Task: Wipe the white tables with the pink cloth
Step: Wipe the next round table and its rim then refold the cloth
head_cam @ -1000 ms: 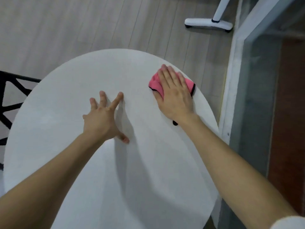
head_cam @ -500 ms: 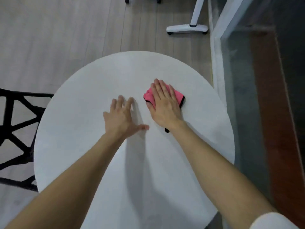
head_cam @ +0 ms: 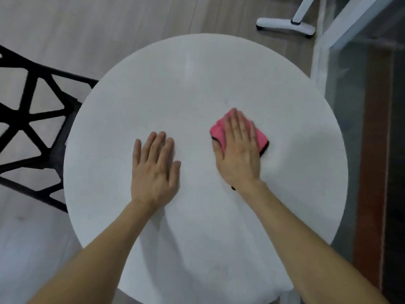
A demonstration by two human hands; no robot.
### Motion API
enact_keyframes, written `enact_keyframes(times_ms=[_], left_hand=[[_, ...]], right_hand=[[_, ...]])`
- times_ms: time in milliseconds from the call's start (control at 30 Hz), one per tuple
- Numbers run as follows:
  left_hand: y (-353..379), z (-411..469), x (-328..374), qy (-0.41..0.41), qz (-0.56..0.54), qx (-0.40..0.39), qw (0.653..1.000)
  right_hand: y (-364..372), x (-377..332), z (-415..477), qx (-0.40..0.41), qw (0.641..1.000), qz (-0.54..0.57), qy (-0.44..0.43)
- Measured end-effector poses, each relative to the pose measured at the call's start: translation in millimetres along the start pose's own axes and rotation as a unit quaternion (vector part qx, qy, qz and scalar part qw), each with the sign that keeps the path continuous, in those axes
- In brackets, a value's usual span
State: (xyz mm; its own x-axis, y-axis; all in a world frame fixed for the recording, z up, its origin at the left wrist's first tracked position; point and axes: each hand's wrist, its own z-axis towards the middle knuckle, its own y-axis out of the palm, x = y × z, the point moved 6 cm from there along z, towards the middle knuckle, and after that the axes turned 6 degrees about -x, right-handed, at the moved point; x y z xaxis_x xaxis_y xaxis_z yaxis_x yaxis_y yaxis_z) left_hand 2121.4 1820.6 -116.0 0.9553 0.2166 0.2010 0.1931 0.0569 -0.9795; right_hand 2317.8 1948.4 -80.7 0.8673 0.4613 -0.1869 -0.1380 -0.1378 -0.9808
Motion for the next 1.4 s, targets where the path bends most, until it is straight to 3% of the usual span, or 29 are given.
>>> enact_keyframes(times_ms=[100, 167, 233, 300, 367, 400, 433, 500, 567, 633, 667, 700, 767, 833, 867, 900, 967, 1033, 1067, 1100, 1133, 1200, 1267, 1300, 1333, 1400], left_hand=[[-3.7, -9.2, -1.6, 0.01, -0.015, 0.022, 1.0], [-7.0, -10.3, 3.3, 0.01, -0.018, 0.025, 0.999], [-8.4, -3.8, 7.6, 0.001, -0.011, 0.018, 1.0], [-9.1, 4.6, 11.6, -0.002, -0.008, 0.014, 1.0], [-8.9, 7.1, 14.9, -0.002, -0.008, 0.021, 1.0], [-9.4, 6.0, 14.4, -0.002, -0.01, 0.025, 1.0], [-10.0, 3.0, 12.6, 0.001, -0.012, 0.029, 0.999], [-11.4, -5.5, 6.5, 0.005, -0.016, 0.04, 0.999], [-12.4, -9.8, 4.1, 0.006, -0.015, 0.044, 0.999], [-11.4, -7.6, 6.7, 0.004, -0.012, 0.034, 0.999], [-10.9, -4.4, 9.3, 0.001, -0.01, 0.028, 1.0], [-10.4, 0.3, 12.6, 0.0, -0.007, 0.021, 1.0], [-11.4, 8.3, 18.9, -0.002, -0.009, 0.009, 1.0], [-14.7, 8.6, 22.1, -0.002, -0.018, 0.003, 1.0], [-16.4, 6.6, 21.8, -0.003, -0.028, 0.004, 1.0], [-18.0, 3.3, 19.9, -0.003, -0.048, 0.005, 0.999], [-22.3, -5.7, 9.2, -0.001, -0.131, 0.013, 0.991], [-27.0, -12.7, -13.4, 0.007, -0.226, 0.022, 0.974], [-31.2, -14.6, -27.2, 0.022, -0.243, 0.029, 0.969], [-36.1, -15.6, -42.0, 0.041, -0.235, 0.037, 0.97], [-40.7, -15.6, -56.9, 0.062, -0.209, 0.043, 0.975], [-49.4, -13.5, -86.5, 0.096, -0.139, 0.049, 0.984], [-60.4, -8.6, -118.6, 0.083, -0.096, 0.073, 0.989], [-65.9, -5.8, -137.2, 0.051, -0.088, 0.091, 0.991], [-71.0, -3.6, -156.3, 0.009, -0.085, 0.11, 0.99], [-74.9, -1.4, -190.2, -0.09, -0.108, 0.111, 0.984]], right_hand=[[19.5, -64.0, -36.4, -0.072, 0.954, 0.001, -0.29], [13.4, -42.6, -20.0, -0.1, 0.913, -0.015, -0.394], [-0.6, 10.9, 38.8, -0.08, 0.943, -0.025, -0.321], [-24.7, 83.7, 106.7, -0.038, 0.995, -0.01, -0.09], [-35.5, 121.6, 139.2, -0.01, 0.995, -0.006, 0.097], [-33.6, 110.9, 139.3, -0.003, 0.992, -0.009, 0.13], [-28.0, 85.7, 132.0, 0.003, 0.994, -0.014, 0.105], [-10.5, 10.4, 93.9, -0.003, 0.995, -0.013, -0.097], [10.2, -39.5, 38.4, -0.061, 0.938, -0.025, -0.34], [2.7, -32.0, 33.4, -0.09, 0.887, -0.025, -0.451], [-3.1, -15.0, 53.5, -0.078, 0.897, -0.01, -0.435], [-11.0, 8.9, 82.1, -0.055, 0.931, 0.006, -0.362], [-29.8, 65.3, 135.2, -0.018, 0.996, 0.011, -0.092], [-31.8, 78.9, 149.2, -0.006, 0.994, 0.004, 0.111], [-28.1, 55.5, 145.5, 0.002, 0.993, -0.008, 0.115], [-22.0, 20.4, 136.6, -0.001, 0.998, -0.015, 0.064], [-4.7, -55.7, 100.5, -0.032, 0.988, -0.017, -0.15], [12.9, -92.7, 59.6, -0.091, 0.938, -0.042, -0.331], [12.6, -90.9, 58.7, -0.113, 0.917, -0.053, -0.379], [9.2, -82.0, 74.0, -0.116, 0.915, -0.059, -0.382], [3.6, -68.1, 99.4, -0.111, 0.937, -0.06, -0.327], [-14.0, -32.7, 157.8, -0.064, 0.993, -0.041, -0.087], [-19.0, -35.0, 181.2, -0.033, 0.995, -0.011, 0.097], [-15.2, -61.0, 177.7, -0.024, 0.994, -0.009, 0.105], [-8.1, -96.9, 166.2, -0.01, 0.998, -0.003, 0.054], [8.6, -179.1, 115.3, 0.001, 0.989, 0.024, -0.144]])
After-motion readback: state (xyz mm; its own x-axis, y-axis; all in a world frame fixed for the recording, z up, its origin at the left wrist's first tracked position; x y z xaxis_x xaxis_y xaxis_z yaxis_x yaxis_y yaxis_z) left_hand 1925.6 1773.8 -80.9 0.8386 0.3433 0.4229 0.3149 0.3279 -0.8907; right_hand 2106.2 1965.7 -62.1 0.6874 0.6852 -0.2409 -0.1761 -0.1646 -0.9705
